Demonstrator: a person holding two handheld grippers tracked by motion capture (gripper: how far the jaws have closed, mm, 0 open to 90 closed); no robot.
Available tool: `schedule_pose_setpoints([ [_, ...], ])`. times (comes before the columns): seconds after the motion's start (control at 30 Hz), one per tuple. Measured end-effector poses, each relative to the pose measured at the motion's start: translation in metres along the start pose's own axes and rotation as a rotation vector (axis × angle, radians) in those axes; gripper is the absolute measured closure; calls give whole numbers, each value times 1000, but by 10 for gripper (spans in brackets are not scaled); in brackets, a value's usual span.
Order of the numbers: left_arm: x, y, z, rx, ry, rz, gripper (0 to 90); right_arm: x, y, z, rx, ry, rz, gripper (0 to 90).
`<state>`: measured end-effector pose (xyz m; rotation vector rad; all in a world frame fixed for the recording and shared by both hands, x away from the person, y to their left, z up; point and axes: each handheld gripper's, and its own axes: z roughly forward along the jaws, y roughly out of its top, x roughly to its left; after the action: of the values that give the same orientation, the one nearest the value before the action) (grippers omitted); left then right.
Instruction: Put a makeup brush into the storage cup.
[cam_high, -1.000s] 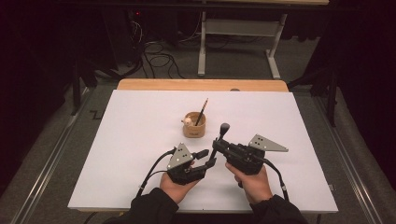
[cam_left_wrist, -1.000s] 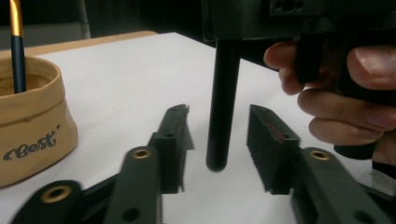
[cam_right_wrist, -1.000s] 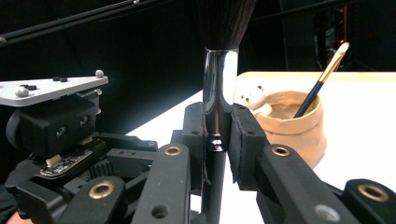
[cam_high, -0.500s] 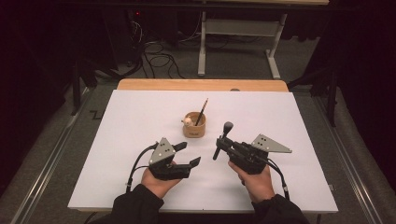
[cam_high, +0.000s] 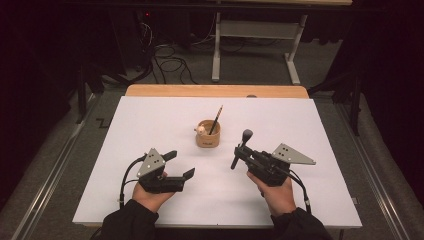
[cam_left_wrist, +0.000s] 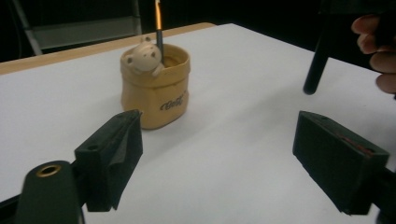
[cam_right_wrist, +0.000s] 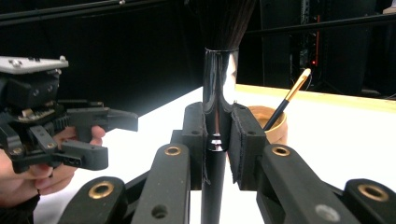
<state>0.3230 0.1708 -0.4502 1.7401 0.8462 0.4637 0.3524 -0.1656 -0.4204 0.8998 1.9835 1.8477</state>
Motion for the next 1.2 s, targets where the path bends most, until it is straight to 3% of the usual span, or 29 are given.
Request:
schedule_pose_setpoints([
  [0.1, 3, -8, 3, 7, 11, -27, 125, 0, 0, 0, 1, -3, -5, 793],
  [0.37, 1, -12, 7, 34, 9, -8, 2, -2, 2, 0, -13, -20, -36, 793],
  [0.73, -6, -12, 6, 22, -16, 34, 2, -11, 14, 4, -28, -77, -73, 793],
  [0.93, -7, -12, 4, 7, -6, 39, 2, -15, 20, 12, -31, -87, -83, 794],
  [1.2, -9, -11, 2, -13, -23, 52, 2, -17, 24, 29, -3, -99, -104, 794],
])
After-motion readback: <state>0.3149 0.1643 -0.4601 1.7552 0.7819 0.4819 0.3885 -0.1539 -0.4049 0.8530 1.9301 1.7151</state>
